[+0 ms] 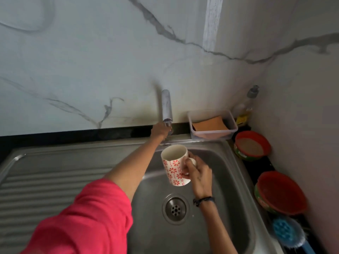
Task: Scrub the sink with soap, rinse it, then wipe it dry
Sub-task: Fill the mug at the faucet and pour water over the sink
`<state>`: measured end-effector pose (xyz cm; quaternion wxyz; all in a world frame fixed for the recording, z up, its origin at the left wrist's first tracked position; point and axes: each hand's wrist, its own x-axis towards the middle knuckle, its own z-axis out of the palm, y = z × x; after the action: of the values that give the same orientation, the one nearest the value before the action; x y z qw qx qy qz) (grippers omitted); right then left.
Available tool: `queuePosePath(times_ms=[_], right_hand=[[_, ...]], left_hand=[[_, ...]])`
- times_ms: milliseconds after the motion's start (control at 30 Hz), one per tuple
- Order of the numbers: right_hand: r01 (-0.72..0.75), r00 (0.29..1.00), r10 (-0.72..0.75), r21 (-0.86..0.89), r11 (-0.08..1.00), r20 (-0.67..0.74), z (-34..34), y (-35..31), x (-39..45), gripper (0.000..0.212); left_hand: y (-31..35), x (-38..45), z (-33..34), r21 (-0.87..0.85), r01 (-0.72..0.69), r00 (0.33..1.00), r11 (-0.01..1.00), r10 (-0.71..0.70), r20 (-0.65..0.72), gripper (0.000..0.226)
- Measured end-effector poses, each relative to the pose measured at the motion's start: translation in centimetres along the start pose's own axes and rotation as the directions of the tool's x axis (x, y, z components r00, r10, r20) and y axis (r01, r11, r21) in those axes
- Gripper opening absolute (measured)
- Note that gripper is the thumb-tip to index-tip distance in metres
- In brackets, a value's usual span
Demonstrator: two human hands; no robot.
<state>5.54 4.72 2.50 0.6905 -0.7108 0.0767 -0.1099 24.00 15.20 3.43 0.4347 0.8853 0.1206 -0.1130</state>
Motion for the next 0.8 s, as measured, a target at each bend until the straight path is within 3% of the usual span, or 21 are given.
queuePosePath(times_ms=[133, 233, 433, 600, 800], right_hand=[[-0.062, 0.998, 0.061, 0.086, 0.994, 0.005, 0.6, 1.7, 1.1, 0.037], [-0.102, 0.995, 0.104, 0.132, 0.986, -0.012, 1.1, 2.8, 1.5, 0.028], [-0.193, 0.973, 0.222, 0.289, 0.938, -0.068, 2.1, 4.0, 2.0, 0.025], [-0.209, 0.959, 0.261, 0.341, 0.916, -0.113, 2.7, 4.9, 2.4, 0.051], [-0.194, 0.953, 0.266, 0.379, 0.905, -0.146, 3.1, 6.2, 3.8, 0.027]], left_hand=[[-1.2, 0.9, 0.1, -0.434, 0.177, 0.983, 0.883, -0.137, 0.122, 0.035], [-2.2, 0.9, -0.3, -0.626, 0.297, 0.950, 0.721, -0.156, 0.271, 0.035], [-2.8, 1.0, -0.4, -0.747, 0.405, 0.912, 0.527, -0.178, 0.369, 0.020], [-2.3, 1.0, -0.9, -0.753, 0.447, 0.894, 0.483, -0.231, 0.383, 0.012], [-1.9, 1.7, -1.2, -0.753, 0.475, 0.879, 0.455, -0.279, 0.386, 0.015]])
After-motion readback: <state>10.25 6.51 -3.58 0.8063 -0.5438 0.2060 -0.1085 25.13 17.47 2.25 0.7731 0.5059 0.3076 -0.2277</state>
